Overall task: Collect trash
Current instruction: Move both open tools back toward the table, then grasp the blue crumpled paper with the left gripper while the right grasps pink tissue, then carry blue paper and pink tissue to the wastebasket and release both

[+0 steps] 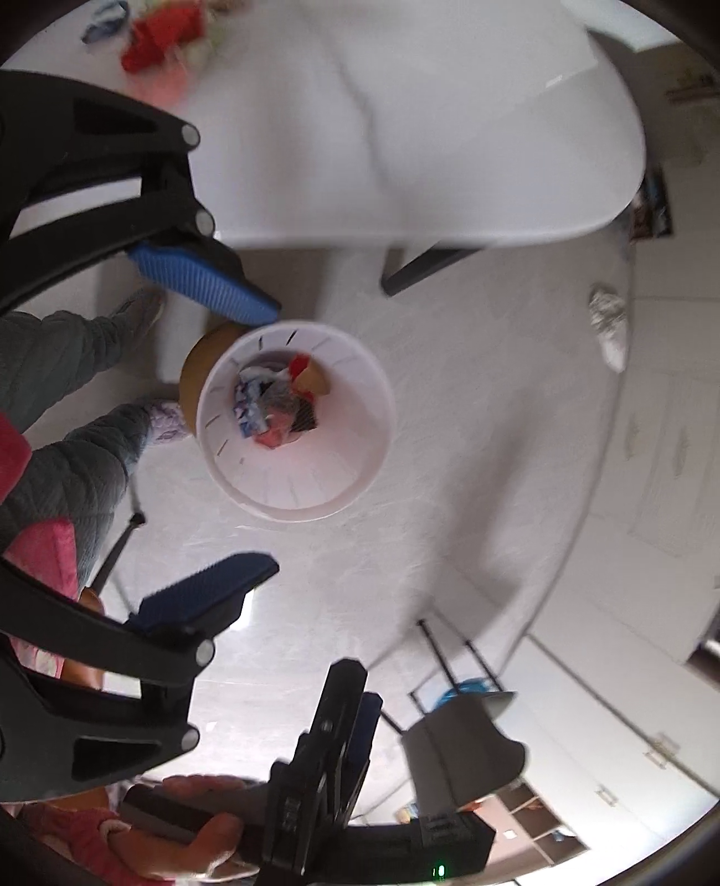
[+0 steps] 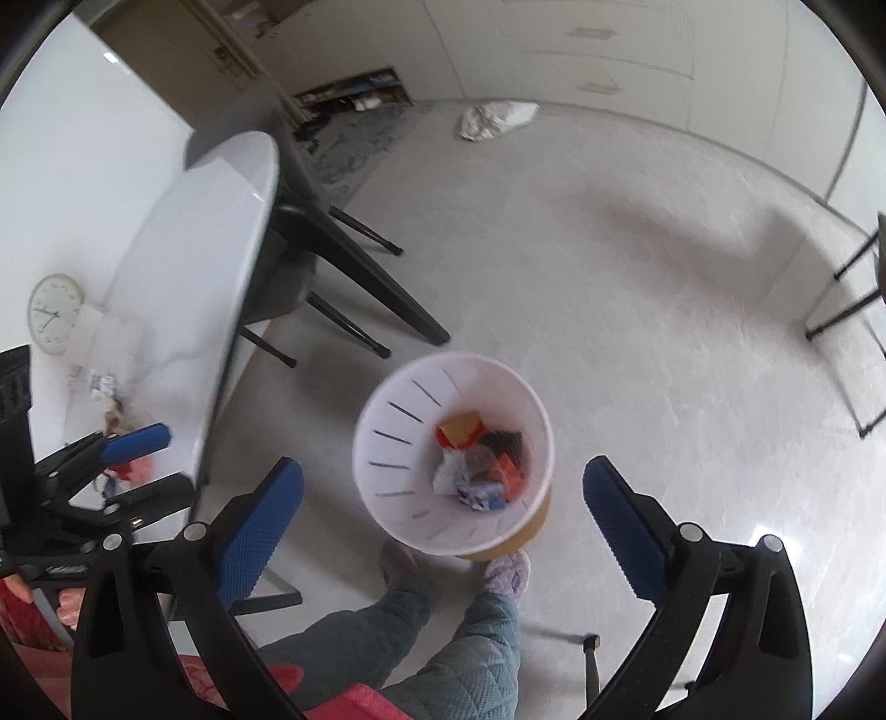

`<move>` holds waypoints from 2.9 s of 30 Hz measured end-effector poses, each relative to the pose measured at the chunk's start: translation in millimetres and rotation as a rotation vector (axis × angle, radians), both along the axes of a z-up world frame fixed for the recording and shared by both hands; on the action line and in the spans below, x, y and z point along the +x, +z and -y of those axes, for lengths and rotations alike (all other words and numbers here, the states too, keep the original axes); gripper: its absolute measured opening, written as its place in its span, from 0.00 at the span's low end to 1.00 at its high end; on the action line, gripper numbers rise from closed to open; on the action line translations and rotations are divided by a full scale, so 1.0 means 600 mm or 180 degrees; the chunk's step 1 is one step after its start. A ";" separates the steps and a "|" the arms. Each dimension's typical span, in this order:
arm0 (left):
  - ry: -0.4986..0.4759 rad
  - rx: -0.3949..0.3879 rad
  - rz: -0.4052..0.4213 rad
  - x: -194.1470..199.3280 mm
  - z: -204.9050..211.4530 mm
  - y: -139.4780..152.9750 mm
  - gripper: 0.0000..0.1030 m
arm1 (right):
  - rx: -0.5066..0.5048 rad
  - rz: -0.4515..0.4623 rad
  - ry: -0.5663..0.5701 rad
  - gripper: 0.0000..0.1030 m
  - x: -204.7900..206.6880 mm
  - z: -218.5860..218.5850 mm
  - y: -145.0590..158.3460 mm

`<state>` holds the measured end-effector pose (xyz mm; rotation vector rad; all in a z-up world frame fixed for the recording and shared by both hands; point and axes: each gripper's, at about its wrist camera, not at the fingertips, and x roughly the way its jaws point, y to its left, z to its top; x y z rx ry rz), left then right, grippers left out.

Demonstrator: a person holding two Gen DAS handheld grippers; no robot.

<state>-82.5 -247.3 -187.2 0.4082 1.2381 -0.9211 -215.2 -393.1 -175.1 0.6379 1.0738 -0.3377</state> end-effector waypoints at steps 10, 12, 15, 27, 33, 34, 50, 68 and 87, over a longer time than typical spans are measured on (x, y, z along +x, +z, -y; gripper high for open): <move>0.0703 -0.0196 0.0846 0.039 -0.193 0.176 0.92 | -0.0323 0.0532 0.0713 0.97 0.109 -0.133 0.137; 0.0890 -0.0160 0.0931 0.051 -0.240 0.187 0.92 | -0.0360 0.0585 0.0921 0.98 0.136 -0.168 0.147; 0.1179 -0.0024 0.1040 0.077 -0.314 0.184 0.92 | -0.0433 0.0606 0.1252 0.97 0.175 -0.222 0.151; 0.1899 0.0456 0.0920 0.162 -0.528 0.067 0.92 | -0.0499 0.0541 0.2062 0.97 0.278 -0.429 0.119; 0.1967 0.0464 0.0689 0.202 -0.556 -0.003 0.80 | -0.0273 0.0343 0.1970 0.98 0.304 -0.469 0.081; 0.1945 0.0480 0.0665 0.207 -0.557 -0.012 0.77 | -0.0232 0.0326 0.1931 0.98 0.307 -0.472 0.075; 0.1757 0.0319 0.0380 0.223 -0.576 -0.055 0.15 | -0.0263 -0.0129 0.1906 0.71 0.361 -0.523 -0.018; 0.1834 0.0017 0.0390 0.197 -0.592 0.034 0.14 | -0.0090 -0.0213 0.2075 0.26 0.365 -0.532 -0.042; 0.0034 -0.0366 0.0405 0.072 -0.182 0.112 0.14 | -0.0233 -0.0455 0.0847 0.30 0.142 -0.170 -0.086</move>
